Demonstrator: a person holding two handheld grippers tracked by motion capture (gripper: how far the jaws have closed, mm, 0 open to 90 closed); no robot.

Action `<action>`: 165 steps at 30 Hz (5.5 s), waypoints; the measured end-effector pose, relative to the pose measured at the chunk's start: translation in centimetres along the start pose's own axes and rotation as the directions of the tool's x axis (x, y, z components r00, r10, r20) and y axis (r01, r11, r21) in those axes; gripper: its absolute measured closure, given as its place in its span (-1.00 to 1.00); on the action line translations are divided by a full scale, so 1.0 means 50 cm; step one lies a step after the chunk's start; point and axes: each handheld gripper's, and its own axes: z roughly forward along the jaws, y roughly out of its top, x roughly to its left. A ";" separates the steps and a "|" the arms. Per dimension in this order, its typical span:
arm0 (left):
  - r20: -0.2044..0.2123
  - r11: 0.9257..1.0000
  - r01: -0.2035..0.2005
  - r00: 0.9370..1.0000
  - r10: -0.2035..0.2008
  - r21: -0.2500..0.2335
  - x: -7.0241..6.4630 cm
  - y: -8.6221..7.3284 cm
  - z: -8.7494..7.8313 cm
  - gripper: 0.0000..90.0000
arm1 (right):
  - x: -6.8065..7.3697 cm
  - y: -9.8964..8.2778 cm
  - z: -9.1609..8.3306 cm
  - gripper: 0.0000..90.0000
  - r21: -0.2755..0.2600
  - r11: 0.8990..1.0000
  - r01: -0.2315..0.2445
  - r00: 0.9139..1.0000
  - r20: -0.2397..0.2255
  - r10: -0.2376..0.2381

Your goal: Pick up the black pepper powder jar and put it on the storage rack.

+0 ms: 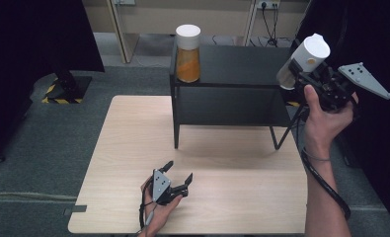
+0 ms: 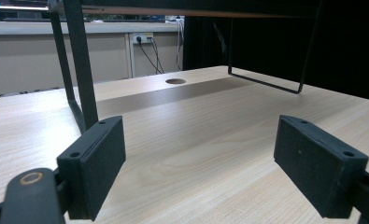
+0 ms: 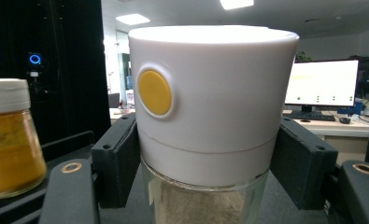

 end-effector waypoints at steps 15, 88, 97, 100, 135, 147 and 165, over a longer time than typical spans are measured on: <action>0.002 1.000 -0.001 1.000 0.001 -0.001 0.001 0.000 0.001 -0.65 | -0.006 0.039 0.069 -0.32 0.066 0.998 0.014 0.999 0.045 -0.017; 0.002 1.000 -0.008 1.000 0.008 0.000 -0.001 0.000 0.002 -0.65 | -0.016 0.024 0.129 -0.35 0.149 0.989 0.011 0.996 0.088 -0.025; 0.001 1.000 -0.009 1.000 0.009 -0.001 -0.002 0.000 0.002 -0.65 | -0.019 0.026 0.128 -0.64 0.144 0.989 -0.019 0.996 0.086 0.007; 0.001 1.000 -0.009 1.000 0.009 -0.001 -0.002 0.000 0.002 -0.65 | -0.018 0.031 0.127 -0.76 0.151 0.988 -0.017 0.997 0.080 0.005; 0.000 1.000 -0.011 1.000 0.011 0.000 -0.003 0.000 0.003 -0.66 | -0.013 0.010 0.056 -0.86 0.130 0.991 -0.033 0.998 0.051 0.027; -0.002 1.000 -0.013 1.000 0.013 0.001 -0.004 0.000 0.003 -0.66 | -0.005 -0.008 0.025 -0.86 0.133 0.991 -0.035 0.999 0.042 0.030; -0.003 1.000 -0.014 1.000 0.014 0.001 -0.005 0.000 0.003 -0.67 | 0.005 -0.030 -0.018 -0.86 0.129 0.990 -0.053 0.999 0.007 0.052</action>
